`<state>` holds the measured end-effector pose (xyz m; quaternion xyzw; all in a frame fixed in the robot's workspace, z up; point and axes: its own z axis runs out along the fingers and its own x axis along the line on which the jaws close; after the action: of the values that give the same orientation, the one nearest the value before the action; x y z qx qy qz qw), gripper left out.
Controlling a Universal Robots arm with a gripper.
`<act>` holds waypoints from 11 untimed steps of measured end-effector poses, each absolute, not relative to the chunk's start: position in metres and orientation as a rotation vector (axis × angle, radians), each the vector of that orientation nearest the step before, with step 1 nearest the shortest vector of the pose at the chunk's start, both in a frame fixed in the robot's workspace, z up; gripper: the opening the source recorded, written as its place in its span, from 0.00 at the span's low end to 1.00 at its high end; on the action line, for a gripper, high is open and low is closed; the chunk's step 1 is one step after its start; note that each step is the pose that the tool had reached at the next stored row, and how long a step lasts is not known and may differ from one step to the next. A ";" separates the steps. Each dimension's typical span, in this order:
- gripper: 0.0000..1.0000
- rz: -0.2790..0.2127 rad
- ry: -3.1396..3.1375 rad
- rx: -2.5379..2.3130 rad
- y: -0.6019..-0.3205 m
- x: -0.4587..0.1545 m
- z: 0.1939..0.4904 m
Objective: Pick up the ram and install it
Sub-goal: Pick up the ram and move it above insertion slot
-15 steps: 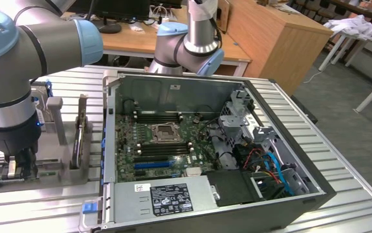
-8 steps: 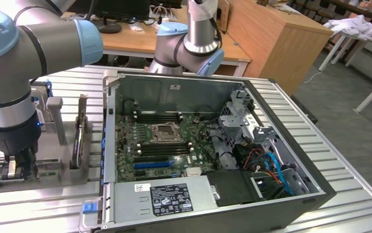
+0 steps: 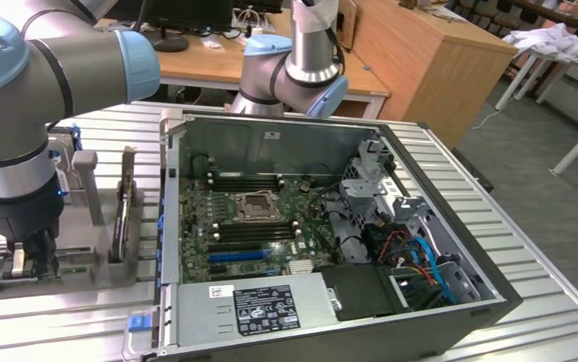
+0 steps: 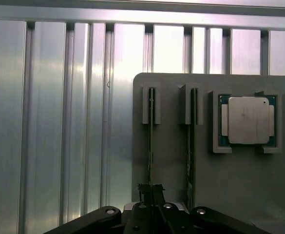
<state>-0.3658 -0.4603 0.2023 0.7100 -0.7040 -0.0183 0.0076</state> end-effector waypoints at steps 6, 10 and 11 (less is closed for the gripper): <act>0.11 -0.057 -2.202 2.219 -0.460 -0.366 0.202; 0.11 -0.057 -2.202 2.219 -0.460 -0.366 0.202; 0.11 -0.057 -2.202 2.219 -0.460 -0.366 0.202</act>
<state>-0.3658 -0.4603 0.2025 0.7097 -0.7043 -0.0183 0.0075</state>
